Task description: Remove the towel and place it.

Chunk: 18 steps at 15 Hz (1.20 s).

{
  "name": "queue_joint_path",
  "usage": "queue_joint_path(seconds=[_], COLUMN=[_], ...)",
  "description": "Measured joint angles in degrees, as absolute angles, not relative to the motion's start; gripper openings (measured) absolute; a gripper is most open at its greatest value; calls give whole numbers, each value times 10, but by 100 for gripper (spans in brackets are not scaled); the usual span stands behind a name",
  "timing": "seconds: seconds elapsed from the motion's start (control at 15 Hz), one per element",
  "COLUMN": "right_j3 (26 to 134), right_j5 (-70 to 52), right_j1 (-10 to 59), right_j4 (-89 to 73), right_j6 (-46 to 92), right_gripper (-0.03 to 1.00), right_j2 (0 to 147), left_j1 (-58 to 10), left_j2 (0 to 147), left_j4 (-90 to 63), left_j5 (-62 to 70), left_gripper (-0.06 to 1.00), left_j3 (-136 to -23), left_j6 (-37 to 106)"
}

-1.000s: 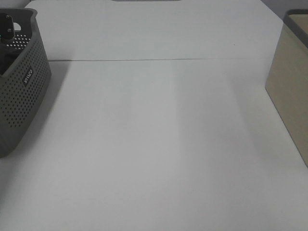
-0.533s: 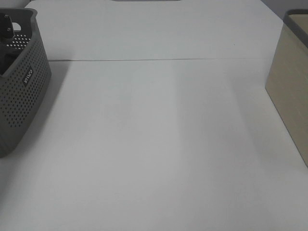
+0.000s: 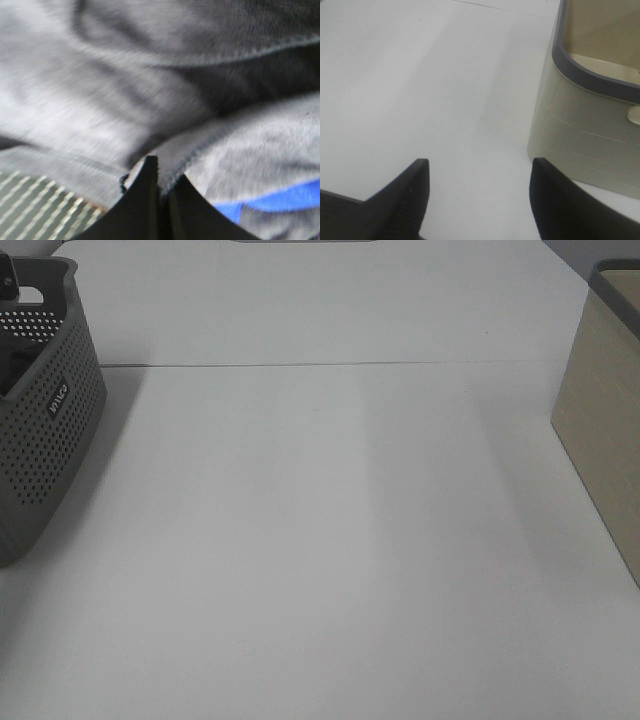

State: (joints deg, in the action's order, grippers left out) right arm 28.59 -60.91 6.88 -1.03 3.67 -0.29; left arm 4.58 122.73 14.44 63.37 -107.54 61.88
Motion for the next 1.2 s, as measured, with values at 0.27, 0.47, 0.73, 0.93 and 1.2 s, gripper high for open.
queue_joint_path(seconds=[0.27,0.47,0.73,0.93,1.2], right_j3=[286,286,286,286,286], right_j5=[-609,-609,-609,-609,-609], right_j1=[69,69,69,69,69], right_j4=[-10,-10,-10,-10,-10], right_j6=[37,37,37,37,37], right_gripper=[59,59,59,59,59], right_j2=[-3,-3,-3,-3,-3], left_j1=[45,45,45,34,-56], left_j2=[1124,1054,977,926,904], left_j4=[117,79,21,-12,11], left_j5=[660,661,661,662,669], left_gripper=[0,0,0,0,0], left_j3=[-1077,-1077,-1077,-1082,-1157], left_j6=[618,618,618,609,520])
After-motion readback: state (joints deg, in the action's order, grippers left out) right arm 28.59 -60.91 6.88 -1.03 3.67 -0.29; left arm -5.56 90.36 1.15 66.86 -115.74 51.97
